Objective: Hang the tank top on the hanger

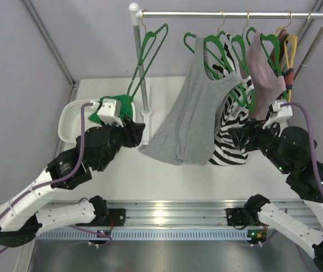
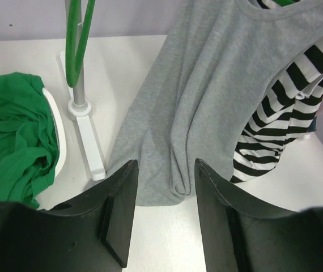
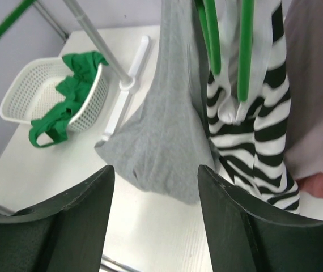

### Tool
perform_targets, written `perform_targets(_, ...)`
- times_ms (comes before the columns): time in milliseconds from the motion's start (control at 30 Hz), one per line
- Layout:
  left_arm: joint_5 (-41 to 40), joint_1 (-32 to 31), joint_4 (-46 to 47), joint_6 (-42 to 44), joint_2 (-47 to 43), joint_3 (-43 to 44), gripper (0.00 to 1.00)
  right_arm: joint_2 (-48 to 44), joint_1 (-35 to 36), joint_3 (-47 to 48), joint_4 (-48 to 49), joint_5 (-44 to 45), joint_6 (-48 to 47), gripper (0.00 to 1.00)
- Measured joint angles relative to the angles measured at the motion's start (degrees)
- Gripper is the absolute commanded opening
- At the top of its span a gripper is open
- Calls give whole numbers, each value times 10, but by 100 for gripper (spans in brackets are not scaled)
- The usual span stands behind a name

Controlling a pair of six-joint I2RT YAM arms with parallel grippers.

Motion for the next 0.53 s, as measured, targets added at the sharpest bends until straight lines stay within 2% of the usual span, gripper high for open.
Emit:
perform_targets(200,-9,0,-3,-19,-9,-35,49,-54,0,-121,-17,-22,31,61)
perform_targets(533,-33,0,-8,-52,-28,-96,49,-99,0,-228,-21,-40,65,61)
